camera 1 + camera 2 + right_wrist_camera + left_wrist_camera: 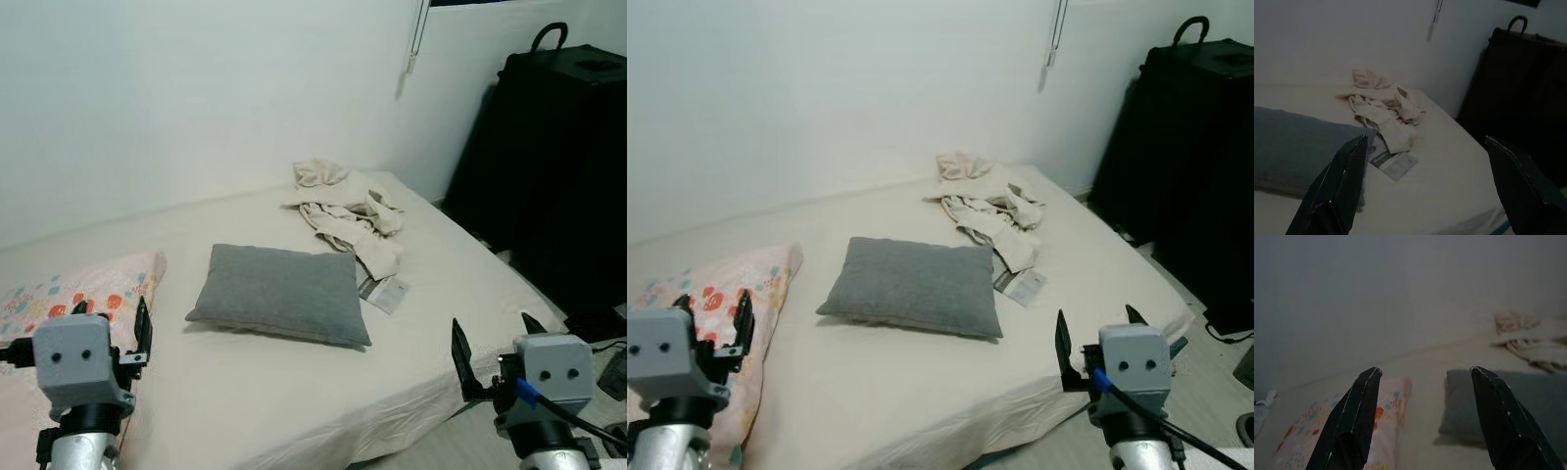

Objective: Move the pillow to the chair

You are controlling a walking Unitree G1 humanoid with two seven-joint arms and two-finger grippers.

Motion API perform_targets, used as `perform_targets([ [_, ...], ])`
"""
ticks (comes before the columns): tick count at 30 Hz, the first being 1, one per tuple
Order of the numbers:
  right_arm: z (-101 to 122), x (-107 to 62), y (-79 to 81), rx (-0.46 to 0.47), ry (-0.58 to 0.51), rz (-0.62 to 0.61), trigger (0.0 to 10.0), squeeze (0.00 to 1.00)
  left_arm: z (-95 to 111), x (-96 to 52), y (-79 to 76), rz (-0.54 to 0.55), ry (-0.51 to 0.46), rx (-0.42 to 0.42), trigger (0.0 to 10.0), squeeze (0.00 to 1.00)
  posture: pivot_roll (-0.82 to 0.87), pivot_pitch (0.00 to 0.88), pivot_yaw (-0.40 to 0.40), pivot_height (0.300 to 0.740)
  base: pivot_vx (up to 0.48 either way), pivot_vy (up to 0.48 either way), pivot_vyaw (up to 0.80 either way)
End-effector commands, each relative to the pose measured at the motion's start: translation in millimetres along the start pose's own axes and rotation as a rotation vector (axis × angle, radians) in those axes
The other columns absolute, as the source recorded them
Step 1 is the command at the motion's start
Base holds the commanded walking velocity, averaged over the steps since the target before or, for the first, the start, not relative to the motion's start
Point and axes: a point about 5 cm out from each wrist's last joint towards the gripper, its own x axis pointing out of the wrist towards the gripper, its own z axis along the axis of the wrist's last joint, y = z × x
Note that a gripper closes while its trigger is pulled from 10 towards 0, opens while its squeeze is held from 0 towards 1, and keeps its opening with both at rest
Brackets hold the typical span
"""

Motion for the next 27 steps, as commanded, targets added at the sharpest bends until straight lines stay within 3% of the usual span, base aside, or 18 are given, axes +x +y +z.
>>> perform_targets([
  [1,3.2,1.2,5.5,0.038,-0.004,0.032,10.0,0.0,-9.2,-2.0,-0.6,-0.039,0.062,0.002,10.0,0.0,-0.02,0.012,0.014,0.74,0.0,0.0,0.0],
  [5,3.8,4.0,18.2,0.081,0.004,0.143,10.0,0.0,-15.6,-4.3,-9.5,-0.148,0.1,0.01,10.0,0.0,-0.02,0.02,0.016,0.74,0.0,0.0,0.0],
  [10,-1.9,2.4,33.4,0.052,0.025,0.243,10.0,0.0,-22.9,-7.1,-13.1,-0.164,0.135,0.022,10.0,0.0,-0.02,0.015,0.015,0.74,0.0,0.0,0.0],
  [16,-16.1,-1.8,36.1,0.065,0.113,0.219,10.0,0.0,-25.5,-7.5,-8.5,-0.115,0.162,-0.013,10.0,0.0,-0.01,0.012,0.018,0.74,0.0,0.0,0.0],
  [27,-18.5,-0.3,33.4,0.023,0.105,0.193,10.0,0.0,-25.9,-6.6,-1.2,-0.073,0.156,0.005,10.0,0.0,-0.01,0.011,0.03,0.74,0.0,0.0,0.0],
])
